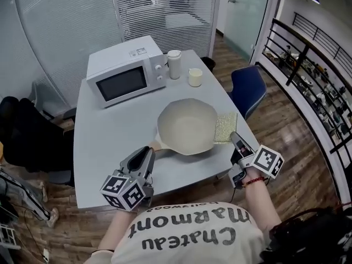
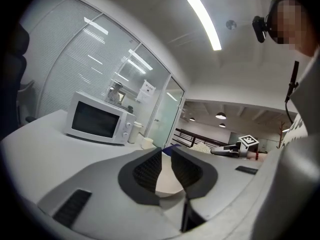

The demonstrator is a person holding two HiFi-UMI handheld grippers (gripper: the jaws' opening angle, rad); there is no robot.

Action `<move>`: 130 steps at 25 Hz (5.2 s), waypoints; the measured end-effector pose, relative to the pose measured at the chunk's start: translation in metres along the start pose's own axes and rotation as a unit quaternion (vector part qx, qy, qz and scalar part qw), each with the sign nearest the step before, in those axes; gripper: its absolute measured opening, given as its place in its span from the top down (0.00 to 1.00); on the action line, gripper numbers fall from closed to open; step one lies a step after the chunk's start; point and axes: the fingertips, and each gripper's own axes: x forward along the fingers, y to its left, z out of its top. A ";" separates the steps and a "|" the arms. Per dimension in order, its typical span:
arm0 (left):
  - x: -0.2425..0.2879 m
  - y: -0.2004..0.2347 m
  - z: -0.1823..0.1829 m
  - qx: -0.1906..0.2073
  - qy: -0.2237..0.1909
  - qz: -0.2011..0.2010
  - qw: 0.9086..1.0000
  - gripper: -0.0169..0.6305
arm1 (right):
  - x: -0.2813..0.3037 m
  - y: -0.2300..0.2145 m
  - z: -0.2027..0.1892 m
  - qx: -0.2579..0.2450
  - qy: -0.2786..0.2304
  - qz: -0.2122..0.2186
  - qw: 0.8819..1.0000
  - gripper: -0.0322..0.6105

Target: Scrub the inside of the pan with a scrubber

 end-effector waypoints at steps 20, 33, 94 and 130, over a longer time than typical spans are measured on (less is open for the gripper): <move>0.047 0.089 -0.048 -0.017 0.159 0.067 0.985 0.59 | 0.118 -0.033 -0.046 0.054 0.091 0.005 0.994 0.85; 0.078 0.091 -0.157 0.277 0.449 -0.162 0.834 0.56 | 0.186 -0.016 -0.082 0.023 0.104 -0.028 0.994 0.85; 0.089 0.101 -0.170 0.346 0.486 -0.093 0.797 0.61 | 0.363 -0.068 -0.114 -0.197 0.308 -0.002 0.931 0.85; 0.079 0.127 -0.171 0.335 0.506 -0.022 0.794 0.76 | 0.291 -0.143 -0.024 -0.020 0.081 -0.195 0.977 0.86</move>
